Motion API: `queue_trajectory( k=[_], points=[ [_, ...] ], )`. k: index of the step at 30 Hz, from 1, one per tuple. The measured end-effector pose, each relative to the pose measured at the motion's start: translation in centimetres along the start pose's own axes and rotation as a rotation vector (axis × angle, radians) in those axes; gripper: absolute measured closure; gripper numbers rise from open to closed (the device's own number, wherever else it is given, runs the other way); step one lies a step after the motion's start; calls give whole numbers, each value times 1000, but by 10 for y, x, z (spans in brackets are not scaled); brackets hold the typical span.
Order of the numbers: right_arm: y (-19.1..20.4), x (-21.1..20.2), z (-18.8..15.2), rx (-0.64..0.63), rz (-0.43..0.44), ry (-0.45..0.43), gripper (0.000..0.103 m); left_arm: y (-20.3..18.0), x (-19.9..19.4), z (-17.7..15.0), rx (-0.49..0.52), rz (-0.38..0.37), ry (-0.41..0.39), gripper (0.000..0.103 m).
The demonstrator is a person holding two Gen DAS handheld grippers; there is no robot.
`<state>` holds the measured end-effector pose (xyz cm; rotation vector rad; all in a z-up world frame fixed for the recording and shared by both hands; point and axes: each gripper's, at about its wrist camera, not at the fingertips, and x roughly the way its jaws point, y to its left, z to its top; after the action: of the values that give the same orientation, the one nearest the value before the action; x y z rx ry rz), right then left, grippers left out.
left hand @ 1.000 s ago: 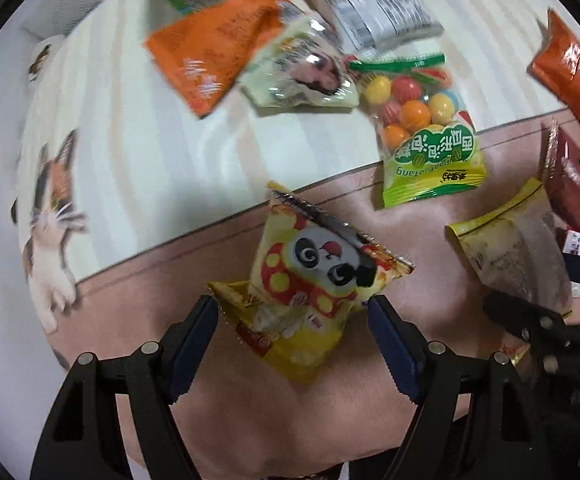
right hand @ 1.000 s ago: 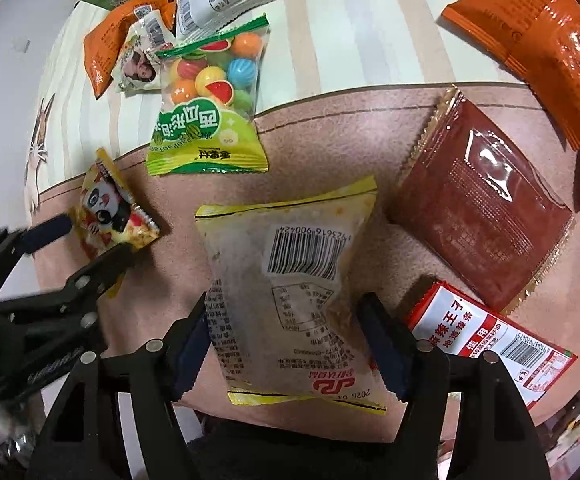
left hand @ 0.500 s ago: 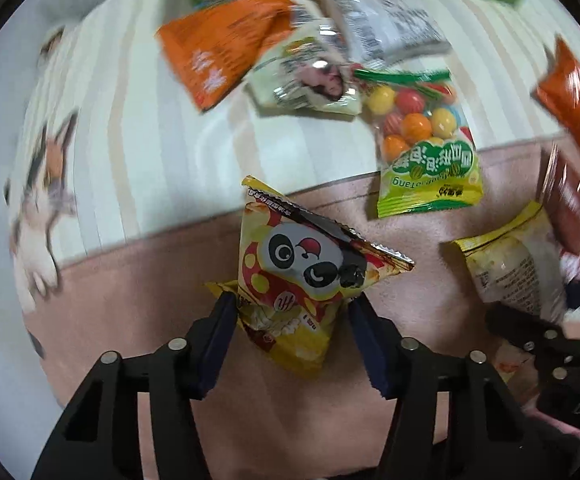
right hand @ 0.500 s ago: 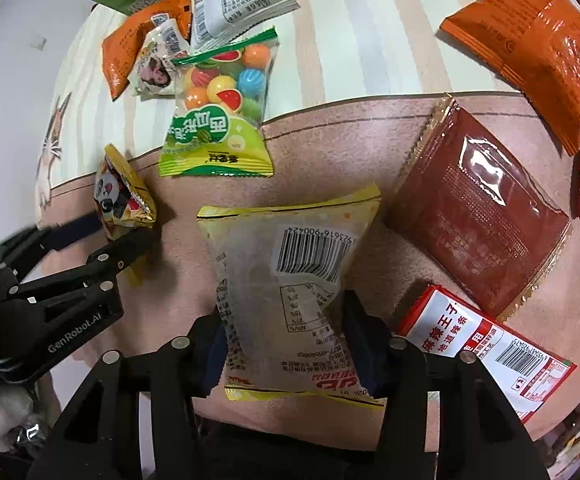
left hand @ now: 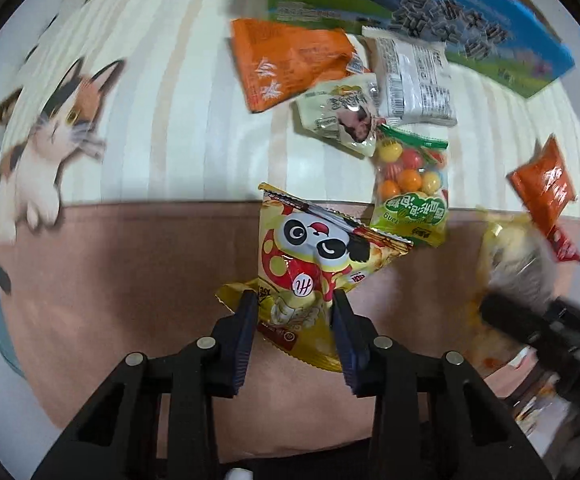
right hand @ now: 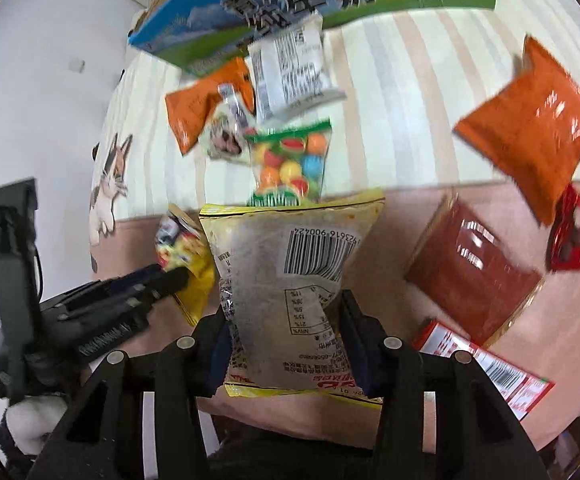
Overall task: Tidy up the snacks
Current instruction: 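Carry the panda bag and clear-yellow bag over the box with both tools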
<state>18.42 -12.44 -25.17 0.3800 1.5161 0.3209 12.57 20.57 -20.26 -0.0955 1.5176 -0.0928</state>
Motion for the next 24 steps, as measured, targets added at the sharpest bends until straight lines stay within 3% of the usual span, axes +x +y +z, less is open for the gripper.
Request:
queue_trajectory(
  k=[2, 4, 6, 9, 12, 17, 19, 24],
  points=[
    [-1, 2, 7, 0, -7, 1, 52, 0, 10, 3, 10, -7, 32, 62],
    [-6, 6, 11, 9, -6, 11, 52, -3, 34, 12, 47, 32, 118, 55],
    [-11, 13, 14, 27, -3, 26, 52, -5, 51, 15, 81, 70, 150, 52],
    [-17, 20, 16, 42, -9, 40, 52, -11, 46, 12, 112, 114, 100, 54],
    [-19, 24, 18, 50, -9, 38, 52, -12, 27, 0, 107, 111, 49, 65],
    [-24, 5, 19, 57, 16, 1, 52, 1, -34, -17, 43, 48, -16, 65],
    [-23, -11, 22, 59, 48, -23, 52, 4, -63, -20, 14, -10, -52, 65],
    [-10, -70, 52, 36, 115, -126, 52, 11, -159, 17, -18, -116, -181, 65]
  ],
)
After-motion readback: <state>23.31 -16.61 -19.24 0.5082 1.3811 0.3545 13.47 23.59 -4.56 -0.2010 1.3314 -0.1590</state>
